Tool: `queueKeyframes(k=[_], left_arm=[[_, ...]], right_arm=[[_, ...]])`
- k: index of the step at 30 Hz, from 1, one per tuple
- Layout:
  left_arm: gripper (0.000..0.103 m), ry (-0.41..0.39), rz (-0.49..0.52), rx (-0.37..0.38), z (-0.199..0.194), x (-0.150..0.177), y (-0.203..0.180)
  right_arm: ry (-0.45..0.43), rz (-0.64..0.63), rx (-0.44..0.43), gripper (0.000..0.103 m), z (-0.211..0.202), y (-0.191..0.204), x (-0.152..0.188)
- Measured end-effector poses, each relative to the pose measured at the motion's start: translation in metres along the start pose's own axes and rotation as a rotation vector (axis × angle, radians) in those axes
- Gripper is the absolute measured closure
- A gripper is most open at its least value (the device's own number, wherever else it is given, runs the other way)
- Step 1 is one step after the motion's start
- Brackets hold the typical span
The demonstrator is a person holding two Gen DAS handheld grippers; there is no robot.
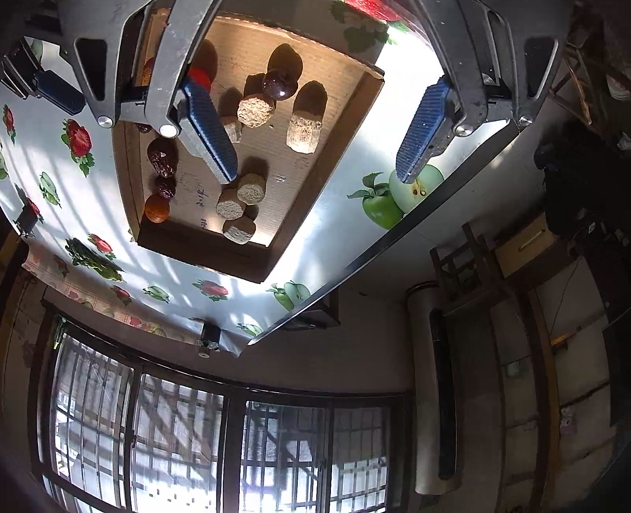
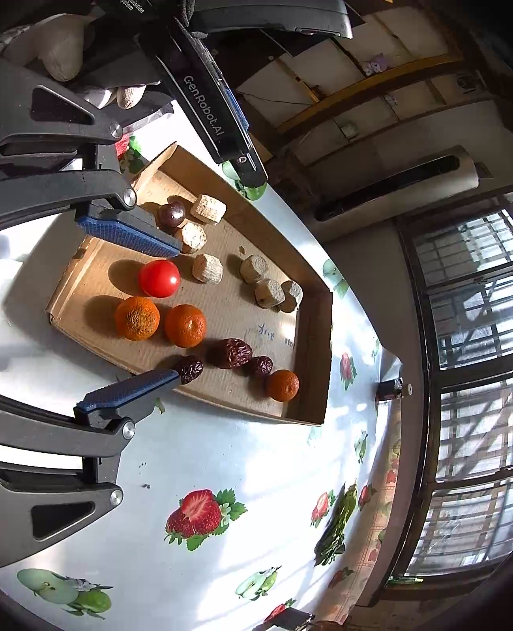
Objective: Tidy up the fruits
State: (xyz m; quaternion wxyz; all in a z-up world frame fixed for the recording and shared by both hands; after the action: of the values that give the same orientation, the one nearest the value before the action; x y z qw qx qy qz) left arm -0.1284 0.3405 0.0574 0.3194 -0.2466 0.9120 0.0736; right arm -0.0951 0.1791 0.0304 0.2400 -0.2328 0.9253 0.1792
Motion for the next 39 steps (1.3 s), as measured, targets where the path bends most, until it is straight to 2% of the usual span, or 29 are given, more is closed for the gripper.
queueKeyframes(k=[6, 18, 22, 24, 27, 33, 39], left_arm=[[0.012, -0.04, 0.01, -0.073, -0.013, -0.001, -0.012], [0.009, -0.134, 0.008, -0.118, -0.042, 0.003, -0.031], [0.008, -0.184, -0.023, -0.194, -0.056, 0.005, -0.031], [0.006, -0.213, -0.036, -0.209, -0.063, 0.009, -0.031], [0.001, -0.234, -0.025, -0.169, -0.068, 0.011, -0.032], [0.0, -0.224, -0.006, -0.107, -0.07, 0.014, -0.039], [0.0, -0.202, -0.01, -0.091, -0.065, 0.014, -0.039]], right_arm=[[-0.025, 0.035, 0.024, 0.036, -0.012, -0.017, 0.005], [-0.06, 0.053, 0.027, 0.033, -0.026, -0.033, 0.016], [-0.068, 0.06, 0.03, 0.032, -0.03, -0.037, 0.019], [-0.074, 0.058, 0.034, 0.032, -0.032, -0.038, 0.02], [-0.083, 0.052, 0.043, 0.032, -0.034, -0.037, 0.021], [-0.096, 0.037, 0.067, 0.028, -0.037, -0.033, 0.022], [-0.101, 0.047, 0.091, 0.025, -0.038, -0.036, 0.022]])
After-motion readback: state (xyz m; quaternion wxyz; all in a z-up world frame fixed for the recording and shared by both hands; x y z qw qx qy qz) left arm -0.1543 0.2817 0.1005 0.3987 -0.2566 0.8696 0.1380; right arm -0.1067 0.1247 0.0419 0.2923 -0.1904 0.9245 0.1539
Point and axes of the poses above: each gripper's, at about its wrist camera, not at the fingertips, and z roughly the way its jaws point, y to its left, x to its underside, the point moved 5 cm from there along z, roughly the way its jaws point, and after that the axes turned 14 degrees about y, right-handed, at the moved point
